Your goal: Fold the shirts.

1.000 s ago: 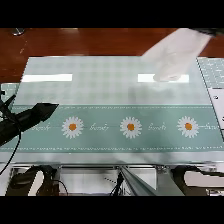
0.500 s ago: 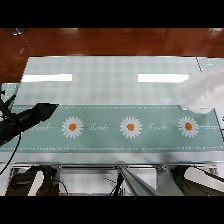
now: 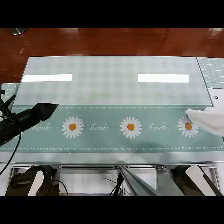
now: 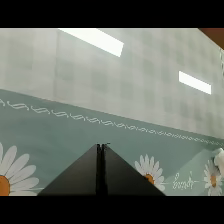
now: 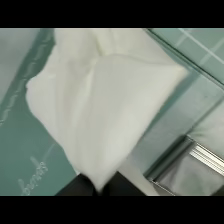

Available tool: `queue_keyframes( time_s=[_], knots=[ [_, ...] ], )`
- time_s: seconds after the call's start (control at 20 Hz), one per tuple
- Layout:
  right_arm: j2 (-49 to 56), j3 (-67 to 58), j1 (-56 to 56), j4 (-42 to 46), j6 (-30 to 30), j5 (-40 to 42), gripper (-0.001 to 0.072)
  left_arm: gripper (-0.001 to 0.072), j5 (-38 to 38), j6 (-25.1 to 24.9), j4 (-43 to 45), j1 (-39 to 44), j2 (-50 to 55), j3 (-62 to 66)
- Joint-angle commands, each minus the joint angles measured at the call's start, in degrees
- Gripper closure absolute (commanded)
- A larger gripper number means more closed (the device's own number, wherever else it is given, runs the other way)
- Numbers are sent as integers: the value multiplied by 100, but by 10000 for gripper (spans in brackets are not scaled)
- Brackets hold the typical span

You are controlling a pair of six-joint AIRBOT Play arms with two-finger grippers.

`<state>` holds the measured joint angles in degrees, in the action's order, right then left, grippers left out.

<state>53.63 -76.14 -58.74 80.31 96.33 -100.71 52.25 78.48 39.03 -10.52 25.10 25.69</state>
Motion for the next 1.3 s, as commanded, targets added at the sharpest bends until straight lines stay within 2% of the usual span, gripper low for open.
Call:
queue_keyframes(
  time_s=[0.0,0.2,0.25,0.3,0.35,0.4,0.5,0.6,0.65,0.7,0.75,0.8,0.85,0.9,0.95,1.05,1.1,1.15,1.25],
  knots=[
    [-682,625,-442,1486,74,-216,694,681,-66,-2,0,-4,2,-4],
    [-1040,1161,-442,2173,111,-291,693,681,-63,-2,0,-4,2,-2],
    [-1071,1272,-442,2435,289,-291,621,681,-61,0,-2,-4,2,-2],
    [-1067,1349,-442,2583,365,-304,321,680,-63,-2,0,-4,2,-2],
    [-1040,1370,-442,2581,341,-251,80,680,-68,-2,0,-4,2,-2],
    [-997,1368,-417,2481,286,-101,78,681,-81,-2,0,-4,2,-2],
    [-831,1180,-417,1585,-186,514,91,681,-85,-332,2,-22,-2,22],
    [-584,772,-420,212,-411,1056,103,680,-109,-341,-4,-98,0,94],
    [-487,601,-417,-739,-455,1370,219,681,-243,-337,-17,-120,4,164],
    [-391,481,-407,-2127,-544,1781,494,681,-442,-343,-116,-127,35,271],
    [-302,466,-245,-3738,-1016,2243,694,681,-557,-350,-225,-122,133,457],
    [-210,466,125,-5012,-1587,2649,694,681,-529,-450,-356,-120,352,769],
    [-151,466,699,-5731,-1952,3029,695,682,-463,-667,-568,-87,636,1141],
    [-127,466,1456,-5831,-2168,3412,695,682,-317,-870,-686,20,1010,1659],
    [-116,466,2317,-5453,-2347,3718,694,682,-101,-907,-688,195,1392,2223],
    [-48,466,3993,-3851,-2396,4035,694,683,337,-903,-452,732,2131,3379],
    [13,472,4719,-2863,-2280,4052,694,683,439,-879,20,1119,2441,3847],
    [149,474,5423,-1759,-1897,3993,694,683,470,-715,662,1517,2649,4107],
    [546,557,6301,31,-953,3790,694,683,461,42,2538,2306,2964,4059]
  ],
)
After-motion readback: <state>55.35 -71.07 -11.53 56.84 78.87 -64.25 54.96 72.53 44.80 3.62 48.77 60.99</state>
